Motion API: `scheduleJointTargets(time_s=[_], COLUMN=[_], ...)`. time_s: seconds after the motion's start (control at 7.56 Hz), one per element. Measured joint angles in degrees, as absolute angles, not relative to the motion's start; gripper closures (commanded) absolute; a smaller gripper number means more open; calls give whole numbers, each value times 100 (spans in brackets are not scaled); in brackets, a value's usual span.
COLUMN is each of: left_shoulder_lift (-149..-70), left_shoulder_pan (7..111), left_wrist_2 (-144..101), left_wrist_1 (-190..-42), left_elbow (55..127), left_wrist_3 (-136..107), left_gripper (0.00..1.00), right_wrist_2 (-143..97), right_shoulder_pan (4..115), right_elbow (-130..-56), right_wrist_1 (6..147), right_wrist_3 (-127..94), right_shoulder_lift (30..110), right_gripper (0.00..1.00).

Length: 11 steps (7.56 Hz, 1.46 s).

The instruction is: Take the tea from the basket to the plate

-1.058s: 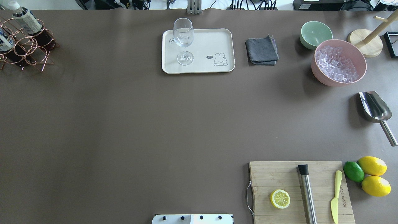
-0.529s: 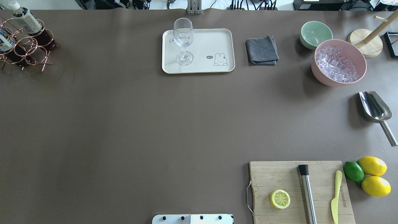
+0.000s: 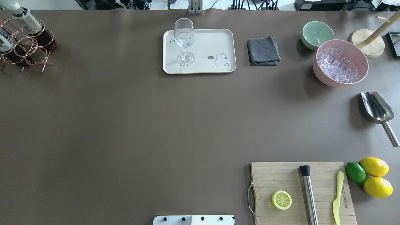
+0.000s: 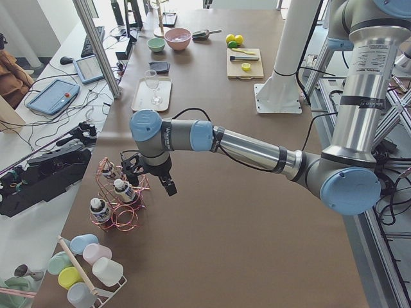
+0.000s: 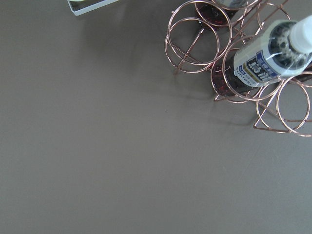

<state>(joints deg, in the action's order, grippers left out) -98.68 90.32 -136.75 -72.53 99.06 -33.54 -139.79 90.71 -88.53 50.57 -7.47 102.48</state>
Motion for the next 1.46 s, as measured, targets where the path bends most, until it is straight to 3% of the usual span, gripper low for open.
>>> scheduleJointTargets(time_s=[0.53,0.93,1.46], left_shoulder_lift=[-10605,-11297,-11560], left_shoulder_pan=[9297,9295,9264], left_wrist_2=[-13677,-13629,-13344], left_wrist_1=[-6650,-7416,-8343], left_elbow=[9734,8688,8108], left_wrist_3=[-6211,-7887,-8538], left_gripper=[2,2,2], right_wrist_2=[-14044,-13981,-13975], right_shoulder_pan=[8568,8381,8157], right_elbow=[-9088,-9747,-9920], right_wrist_1=[6096,7861,8135], right_wrist_3=[-1461,-1519,-1767], right_shoulder_lift=[9662,8858,8510], right_gripper=[0,0,0])
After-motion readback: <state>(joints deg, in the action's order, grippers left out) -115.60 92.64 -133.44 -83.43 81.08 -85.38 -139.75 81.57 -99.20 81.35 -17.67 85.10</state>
